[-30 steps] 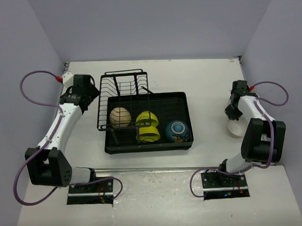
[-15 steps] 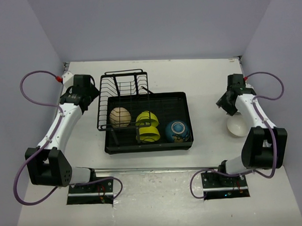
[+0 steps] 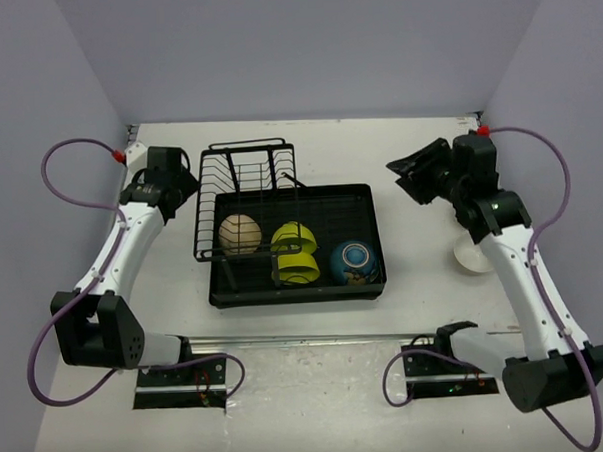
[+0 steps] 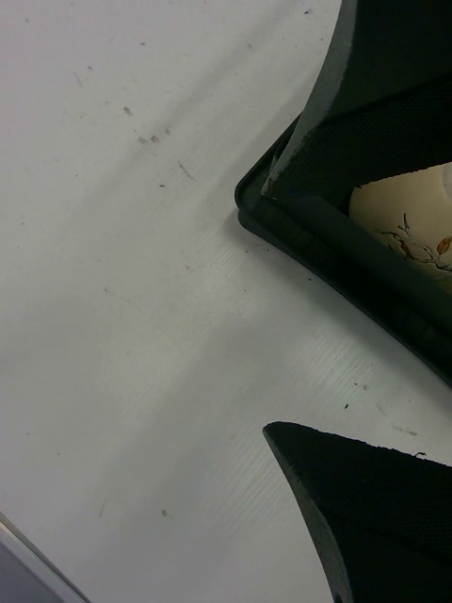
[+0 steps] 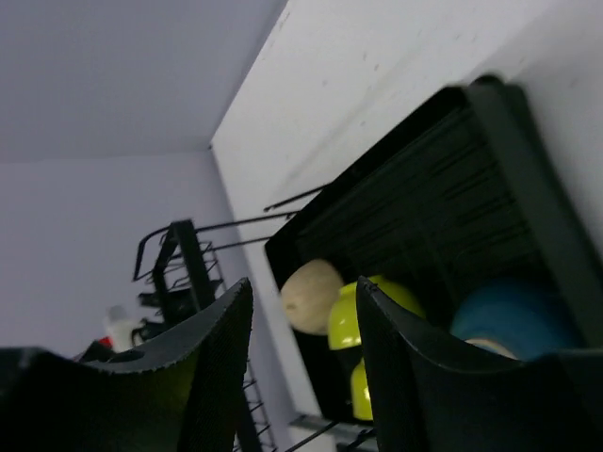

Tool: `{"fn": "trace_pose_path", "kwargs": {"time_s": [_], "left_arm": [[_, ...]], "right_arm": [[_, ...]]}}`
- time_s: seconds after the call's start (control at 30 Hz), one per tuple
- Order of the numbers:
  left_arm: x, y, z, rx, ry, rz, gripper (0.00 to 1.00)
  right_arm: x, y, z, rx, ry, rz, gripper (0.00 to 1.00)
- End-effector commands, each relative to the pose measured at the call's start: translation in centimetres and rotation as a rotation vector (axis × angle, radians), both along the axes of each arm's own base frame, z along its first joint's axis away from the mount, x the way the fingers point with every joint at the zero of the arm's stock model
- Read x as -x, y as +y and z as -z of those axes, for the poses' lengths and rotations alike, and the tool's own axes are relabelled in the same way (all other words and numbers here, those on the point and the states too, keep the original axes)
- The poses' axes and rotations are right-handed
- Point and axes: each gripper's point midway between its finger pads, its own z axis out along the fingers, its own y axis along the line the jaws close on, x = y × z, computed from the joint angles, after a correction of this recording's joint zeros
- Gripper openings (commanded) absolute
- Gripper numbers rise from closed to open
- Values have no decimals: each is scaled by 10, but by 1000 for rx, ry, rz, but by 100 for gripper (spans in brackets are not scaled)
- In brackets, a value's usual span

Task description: Unload the bowls from the dish rack

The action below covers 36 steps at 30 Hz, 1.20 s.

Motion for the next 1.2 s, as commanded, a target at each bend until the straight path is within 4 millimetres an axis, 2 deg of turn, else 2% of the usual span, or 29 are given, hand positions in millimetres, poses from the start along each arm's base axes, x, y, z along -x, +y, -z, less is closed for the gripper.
{"fn": "trace_pose_path", "kwargs": {"time_s": [0.0,0.03,0.1,0.13,0.17,0.2,0.23,0.27,0.33,0.5,0.57,0.6,0.63,0.67,0.7,0.73,0.83,0.97,1.17], "left_arm": [[3,0,-2,33,10,-23,100],[5,-1,-1,46,7,-31,100],[8,-2,-5,67,-13,-53,100],[10,-2,-7,74,-25,-55,100],[11,-2,-8,82,-34,-61,100],[12,-3,-10,91,-45,-67,100],[14,-4,-13,99,-61,-65,100],[15,-4,-14,101,-67,-62,100],[19,-4,-17,111,-82,-67,100],[26,-5,-17,126,-93,-75,100],[26,-4,-18,128,-96,-81,100],[27,-4,-19,128,-96,-81,100],[28,-3,-19,124,-93,-86,100],[28,-2,-21,120,-97,-93,100],[29,0,-24,112,-102,-102,100],[29,2,-26,107,-105,-107,100],[30,5,-34,98,-123,-125,100],[27,5,-44,101,-137,-123,100],[28,3,-41,100,-126,-116,100]], "right_arm": [[22,55,-10,-421,64,-3,49],[27,72,-17,-467,36,-27,49],[32,77,-4,-556,58,56,50],[36,93,-14,-617,16,16,52],[37,95,4,-651,36,51,53],[37,103,-4,-683,-4,26,55],[44,114,-1,-681,-8,-11,56],[43,116,6,-652,-12,2,56],[55,130,14,-639,11,-19,56],[63,155,61,-634,95,17,55],[63,165,63,-641,90,18,55],[66,175,76,-603,123,20,54],[66,183,69,-618,123,18,54],[75,191,79,-590,162,15,54],[74,196,86,-576,175,33,53],[71,200,81,-583,165,46,52],[71,218,92,-540,198,59,51],[73,234,100,-532,221,53,50],[67,228,109,-527,215,109,49]]}}
